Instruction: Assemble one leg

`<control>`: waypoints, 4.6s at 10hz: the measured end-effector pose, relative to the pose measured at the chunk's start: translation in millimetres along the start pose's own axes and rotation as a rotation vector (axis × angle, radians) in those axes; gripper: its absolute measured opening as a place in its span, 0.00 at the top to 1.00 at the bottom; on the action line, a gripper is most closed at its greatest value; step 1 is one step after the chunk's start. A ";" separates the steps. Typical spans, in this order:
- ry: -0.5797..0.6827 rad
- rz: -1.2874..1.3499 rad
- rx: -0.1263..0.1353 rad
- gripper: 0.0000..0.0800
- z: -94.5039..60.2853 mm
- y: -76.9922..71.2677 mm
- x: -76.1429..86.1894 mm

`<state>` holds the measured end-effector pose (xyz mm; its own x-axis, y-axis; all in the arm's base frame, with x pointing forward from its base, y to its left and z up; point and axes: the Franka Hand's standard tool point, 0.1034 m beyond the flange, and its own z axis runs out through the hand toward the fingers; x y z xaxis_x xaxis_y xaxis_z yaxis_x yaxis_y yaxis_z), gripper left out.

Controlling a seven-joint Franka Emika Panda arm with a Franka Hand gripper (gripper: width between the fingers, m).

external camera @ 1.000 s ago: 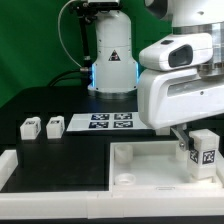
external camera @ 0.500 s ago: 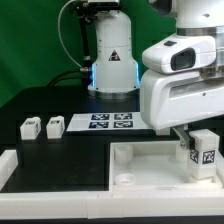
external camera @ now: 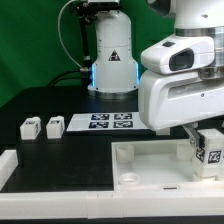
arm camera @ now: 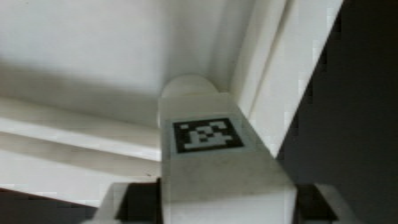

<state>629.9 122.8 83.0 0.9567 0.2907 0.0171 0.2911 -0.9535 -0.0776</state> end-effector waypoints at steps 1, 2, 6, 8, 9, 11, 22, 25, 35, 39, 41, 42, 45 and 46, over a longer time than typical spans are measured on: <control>0.001 0.036 0.000 0.62 -0.1 0.3 0.1; 0.002 0.044 0.002 0.62 -0.2 0.8 0.2; 0.028 0.654 0.086 0.62 -1.1 10.6 3.3; 0.022 0.812 0.086 0.62 -1.0 11.7 3.1; 0.018 0.888 0.089 0.62 -0.8 11.5 3.0; 0.020 1.195 0.119 0.62 0.9 10.0 2.2; -0.051 1.764 0.244 0.20 -0.2 -4.4 3.8; -0.008 1.435 0.223 0.19 -1.9 -6.7 7.1; 0.079 0.675 0.117 0.41 -2.9 9.2 11.0; 0.063 0.990 0.133 0.62 -3.2 13.6 10.5; 0.068 1.342 0.196 0.62 -2.9 20.1 9.4; 0.055 1.551 0.230 0.62 -2.9 20.7 7.7; 0.027 1.835 0.273 0.62 -2.7 17.9 6.7; 0.015 1.913 0.280 0.62 -2.6 17.1 6.7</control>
Offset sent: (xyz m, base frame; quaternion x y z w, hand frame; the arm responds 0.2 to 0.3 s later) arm -0.0097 -0.0011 -0.0042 0.0682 -0.0021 0.3718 0.9258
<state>641.4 108.2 84.4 -0.0436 -0.9637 -0.2634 -0.9877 0.0811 -0.1334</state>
